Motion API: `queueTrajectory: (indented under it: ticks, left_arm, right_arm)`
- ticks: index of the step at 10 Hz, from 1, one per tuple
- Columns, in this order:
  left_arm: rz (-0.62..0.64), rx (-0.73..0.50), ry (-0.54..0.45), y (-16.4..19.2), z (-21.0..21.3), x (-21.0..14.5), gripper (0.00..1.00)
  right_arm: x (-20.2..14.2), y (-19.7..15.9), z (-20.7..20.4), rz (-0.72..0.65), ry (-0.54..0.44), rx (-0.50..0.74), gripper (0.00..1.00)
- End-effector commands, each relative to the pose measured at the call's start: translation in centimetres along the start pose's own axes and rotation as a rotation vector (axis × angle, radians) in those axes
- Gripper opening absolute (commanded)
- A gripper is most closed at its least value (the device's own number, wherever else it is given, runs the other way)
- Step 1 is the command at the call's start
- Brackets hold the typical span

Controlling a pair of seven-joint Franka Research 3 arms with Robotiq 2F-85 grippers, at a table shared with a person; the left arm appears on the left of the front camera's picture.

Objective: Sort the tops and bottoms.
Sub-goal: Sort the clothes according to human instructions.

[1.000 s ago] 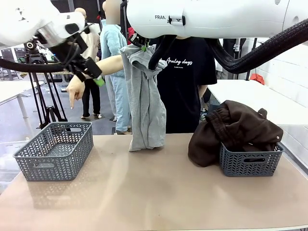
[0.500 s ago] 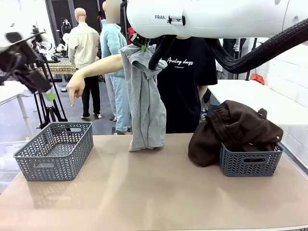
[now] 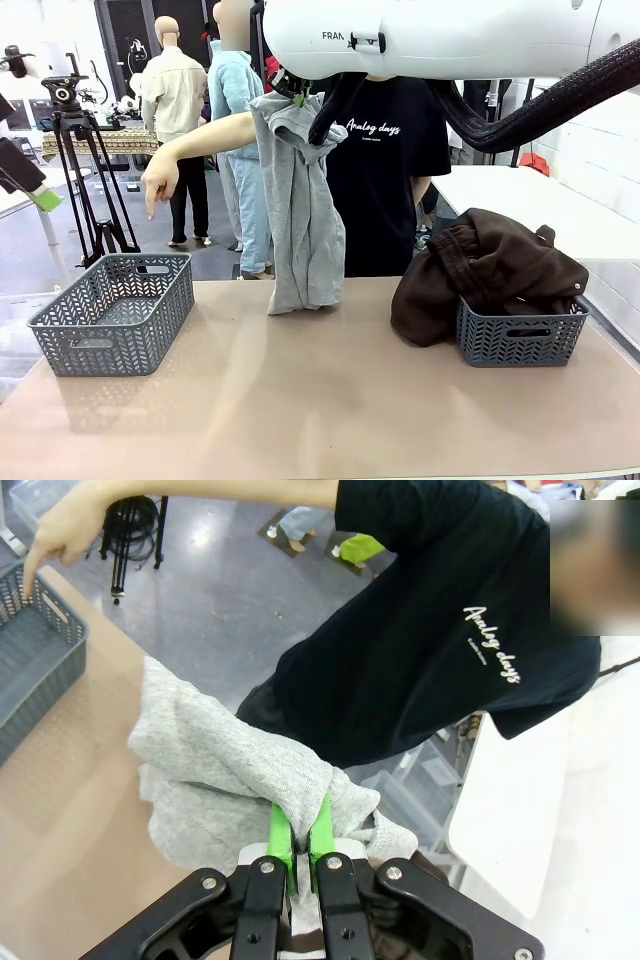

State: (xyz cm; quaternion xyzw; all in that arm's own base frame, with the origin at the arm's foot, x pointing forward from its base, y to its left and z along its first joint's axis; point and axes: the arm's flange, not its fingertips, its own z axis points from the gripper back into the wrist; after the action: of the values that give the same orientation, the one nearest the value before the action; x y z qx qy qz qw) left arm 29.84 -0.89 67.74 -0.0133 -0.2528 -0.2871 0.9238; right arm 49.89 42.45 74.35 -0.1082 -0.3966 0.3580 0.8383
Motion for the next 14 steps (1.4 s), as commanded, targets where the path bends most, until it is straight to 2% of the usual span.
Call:
queueTrajectory:
  ticks: [1, 3, 4, 7, 8, 10, 11, 13, 14]
  left_arm:
    - [0.003, 0.013, 0.017, 1.9, 1.1, -0.9, 1.00]
    - [0.025, 0.004, -0.004, 2.6, 0.5, -0.6, 1.00]
    - [0.028, 0.004, -0.006, 1.5, 0.9, -0.8, 1.00]
    - [0.028, 0.004, -0.006, 1.5, 0.9, -0.8, 1.00]
    - [0.028, 0.004, -0.006, 1.5, 0.9, -0.8, 1.00]
    - [0.028, 0.004, -0.006, 1.5, 0.9, -0.8, 1.00]
    - [0.028, 0.004, -0.006, 1.5, 0.9, -0.8, 1.00]
    - [0.028, 0.004, -0.006, 1.5, 0.9, -0.8, 1.00]
    - [0.028, 0.004, -0.006, 1.5, 0.9, -0.8, 1.00]
  right_arm:
    - [0.0, -0.2, 0.1, 0.003, -0.002, 0.018, 0.00]
    - [0.0, -0.2, 0.1, 0.003, -0.002, 0.018, 0.00]
    - [0.0, 0.0, 0.0, 0.000, 0.000, 0.000, 0.00]
    - [9.9, 2.0, -0.7, 0.086, -0.294, 0.139, 0.00]
    - [13.2, 2.1, -0.7, 0.116, -0.356, 0.125, 0.00]
    - [18.5, 2.8, -0.2, 0.073, -0.560, 0.180, 0.00]
    - [20.1, 3.7, 0.0, 0.048, -0.650, 0.213, 0.00]
    - [22.0, 5.1, 0.2, -0.009, -0.766, 0.311, 0.00]
    - [9.6, 5.8, 1.9, 0.049, -0.648, 0.189, 0.00]
